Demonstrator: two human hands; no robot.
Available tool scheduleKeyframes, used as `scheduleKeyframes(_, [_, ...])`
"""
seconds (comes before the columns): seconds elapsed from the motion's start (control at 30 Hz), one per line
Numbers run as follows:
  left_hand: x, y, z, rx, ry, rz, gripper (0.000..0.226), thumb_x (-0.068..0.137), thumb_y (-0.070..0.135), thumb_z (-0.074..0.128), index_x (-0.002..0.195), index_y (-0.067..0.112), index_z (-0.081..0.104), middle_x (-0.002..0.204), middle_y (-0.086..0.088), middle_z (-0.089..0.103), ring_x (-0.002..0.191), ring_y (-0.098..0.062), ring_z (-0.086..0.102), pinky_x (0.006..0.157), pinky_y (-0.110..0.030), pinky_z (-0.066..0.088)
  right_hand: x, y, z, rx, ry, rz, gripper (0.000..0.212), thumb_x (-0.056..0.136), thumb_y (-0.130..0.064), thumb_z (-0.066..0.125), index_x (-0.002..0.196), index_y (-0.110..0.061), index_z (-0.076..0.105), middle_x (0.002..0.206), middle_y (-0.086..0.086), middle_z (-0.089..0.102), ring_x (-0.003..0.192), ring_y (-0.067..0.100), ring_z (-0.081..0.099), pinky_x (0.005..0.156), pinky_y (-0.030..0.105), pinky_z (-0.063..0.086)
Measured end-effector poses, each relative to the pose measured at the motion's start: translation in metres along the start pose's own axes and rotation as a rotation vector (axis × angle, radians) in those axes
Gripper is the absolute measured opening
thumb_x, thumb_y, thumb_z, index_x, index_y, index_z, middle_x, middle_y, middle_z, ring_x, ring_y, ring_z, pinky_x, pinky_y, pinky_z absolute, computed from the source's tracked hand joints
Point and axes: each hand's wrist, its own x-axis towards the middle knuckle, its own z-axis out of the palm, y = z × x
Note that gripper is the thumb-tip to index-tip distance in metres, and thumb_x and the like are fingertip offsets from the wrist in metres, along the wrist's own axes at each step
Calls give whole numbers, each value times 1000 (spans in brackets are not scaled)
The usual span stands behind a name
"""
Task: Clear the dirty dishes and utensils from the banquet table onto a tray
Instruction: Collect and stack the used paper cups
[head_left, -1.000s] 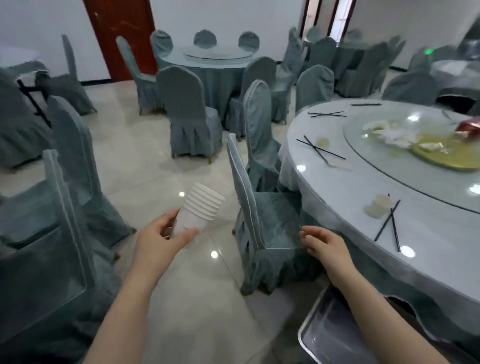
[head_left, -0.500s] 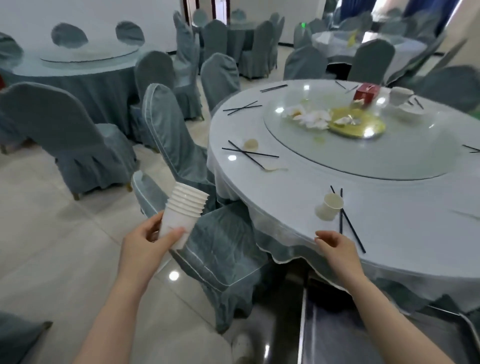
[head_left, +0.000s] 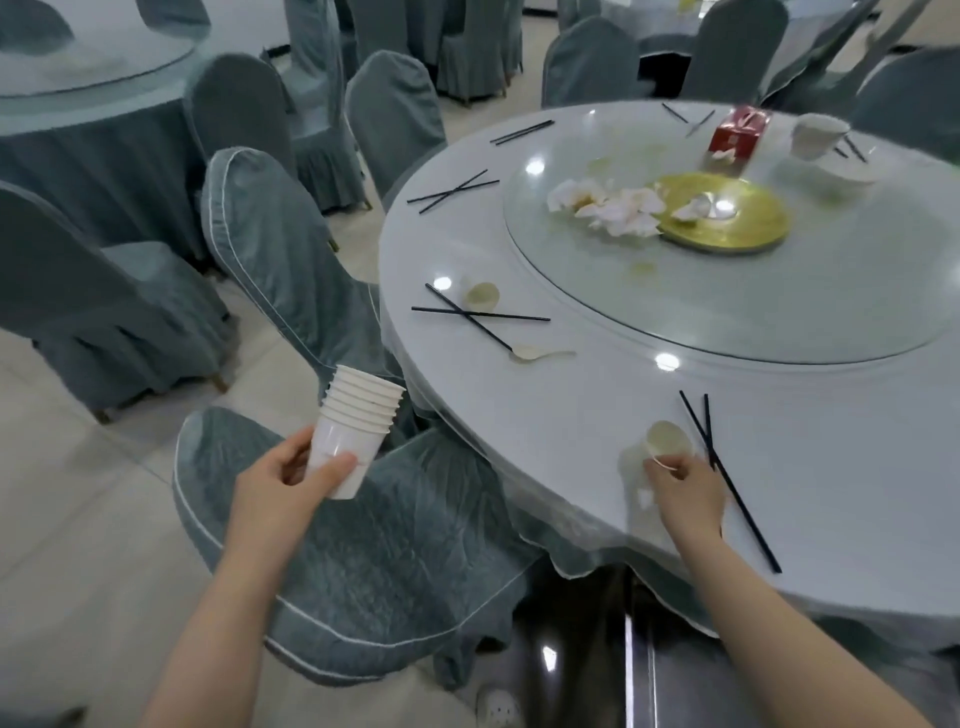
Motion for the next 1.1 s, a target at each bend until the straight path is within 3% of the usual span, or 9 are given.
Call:
scheduleKeyframes(0.17, [19,-8,-33,-27,-12,8,51,71,33,79,119,37,62,96,24,69,84,11,64,73,-15,45,-32,-42,34,219,-96,-42,19,78,-33,74,89,-22,63,94,-6,67,89,14,63,72,26,47])
scheduleKeyframes(0.27, [29,-15,-70,-112,29,3,71,56,48,78,123,32,62,101,19,69,91,2,66,78,-23,50,-65,-82,60,373,-224,-37,45,75,-31,78,111,-25,51,108,0,64,96,23,65,86,36,52])
scheduleKeyframes(0.37, [37,-22,-117,-158,38,55,64,61,38,80,122,28,64,97,21,72,90,3,67,69,-11,52,-107,-126,88,441,-381,-89,68,75,-31,79,131,-36,41,111,-5,64,99,17,66,84,32,52])
scheduleKeyframes(0.57, [57,-32,-213,-207,91,111,52,72,19,81,117,36,60,89,32,69,84,10,65,61,-7,50,-188,-225,163,595,-660,-220,40,80,-14,75,117,-23,63,119,10,65,98,20,69,77,29,57])
scheduleKeyframes(0.67, [61,-42,-245,-229,68,120,52,73,14,80,117,35,61,96,25,71,89,6,66,67,-11,52,-225,-279,200,627,-757,-294,55,73,-19,78,125,-15,59,122,12,62,82,13,69,74,29,55])
scheduleKeyframes(0.8, [64,-55,-281,-214,61,118,54,70,14,83,117,34,64,98,25,71,89,6,66,66,-10,51,-266,-335,245,633,-794,-357,70,61,-27,80,127,-20,56,122,6,62,107,23,66,88,39,55])
scheduleKeyframes(0.9, [72,-63,-307,-138,85,121,54,67,22,84,115,39,64,98,33,67,89,10,64,66,-10,51,-285,-362,275,542,-847,-406,75,62,-30,80,132,-34,51,119,2,61,106,20,66,87,37,56])
scheduleKeyframes(1.0, [87,-71,-328,-73,108,107,54,65,25,85,110,47,65,100,32,67,92,7,63,75,-20,51,-291,-381,305,410,-938,-484,62,71,-26,78,127,-38,56,116,-2,65,105,18,66,84,34,57])
scheduleKeyframes(1.1, [106,-81,-349,-8,129,94,53,62,26,85,104,52,64,99,35,65,90,10,61,71,-16,47,-291,-402,337,254,-1080,-520,54,78,-19,76,125,-39,57,112,-7,68,103,15,66,80,25,56])
